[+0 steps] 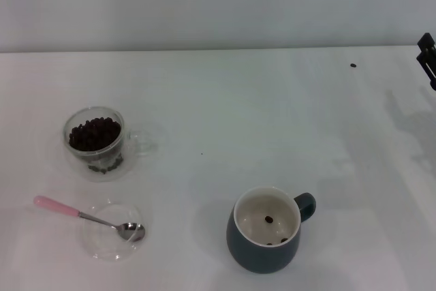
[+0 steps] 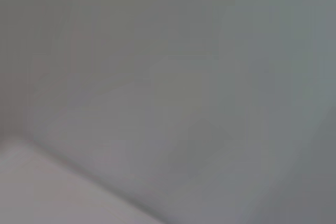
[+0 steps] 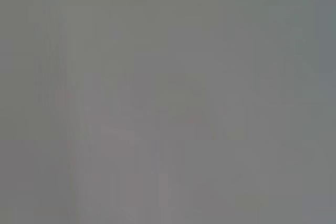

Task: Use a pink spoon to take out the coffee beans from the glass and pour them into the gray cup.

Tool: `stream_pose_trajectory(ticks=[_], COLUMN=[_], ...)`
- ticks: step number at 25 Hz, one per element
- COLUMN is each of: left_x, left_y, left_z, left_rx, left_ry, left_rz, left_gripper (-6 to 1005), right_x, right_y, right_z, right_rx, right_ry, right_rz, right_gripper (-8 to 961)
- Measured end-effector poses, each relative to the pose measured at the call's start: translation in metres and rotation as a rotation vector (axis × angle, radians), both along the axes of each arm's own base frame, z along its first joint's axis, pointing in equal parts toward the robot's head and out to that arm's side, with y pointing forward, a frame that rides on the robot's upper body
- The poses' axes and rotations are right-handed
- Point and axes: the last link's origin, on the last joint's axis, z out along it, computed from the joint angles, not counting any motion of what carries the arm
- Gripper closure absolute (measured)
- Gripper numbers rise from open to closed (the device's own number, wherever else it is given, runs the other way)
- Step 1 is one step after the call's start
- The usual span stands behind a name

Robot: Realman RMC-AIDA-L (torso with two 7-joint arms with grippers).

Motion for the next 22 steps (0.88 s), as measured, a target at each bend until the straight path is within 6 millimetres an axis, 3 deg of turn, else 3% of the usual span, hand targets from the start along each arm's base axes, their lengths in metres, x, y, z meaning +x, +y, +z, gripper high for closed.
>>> stream_pose_trajectory(ticks=[2, 6, 13, 22], left_x=[-0.004, -0.016, -0.033, -0.026], left_y=[-0.002, -0.006, 0.005, 0.020], left_z=[0.006, 0.013, 0.011, 0.009], left_rx=[0.110, 0.229, 0.241, 0.339], left_ry=[0.186, 0.376, 0.503, 0.558], left_rz=[0.016, 0.098, 0.251, 0.302], left_gripper=[157, 162, 165, 165], right_x=[0.001, 0.003, 0.007, 0.009], right_y=[0.000, -0.001, 0.002, -0.002], right_z=[0.000, 0.002, 0.000, -0.006], right_rx=[0.000, 0.004, -0.021, -0.033], right_ry=[-0.005, -0.012, -0.016, 0.003], right_rz=[-0.002, -0.006, -0.044, -0.058], right_gripper=[167, 167, 167, 167])
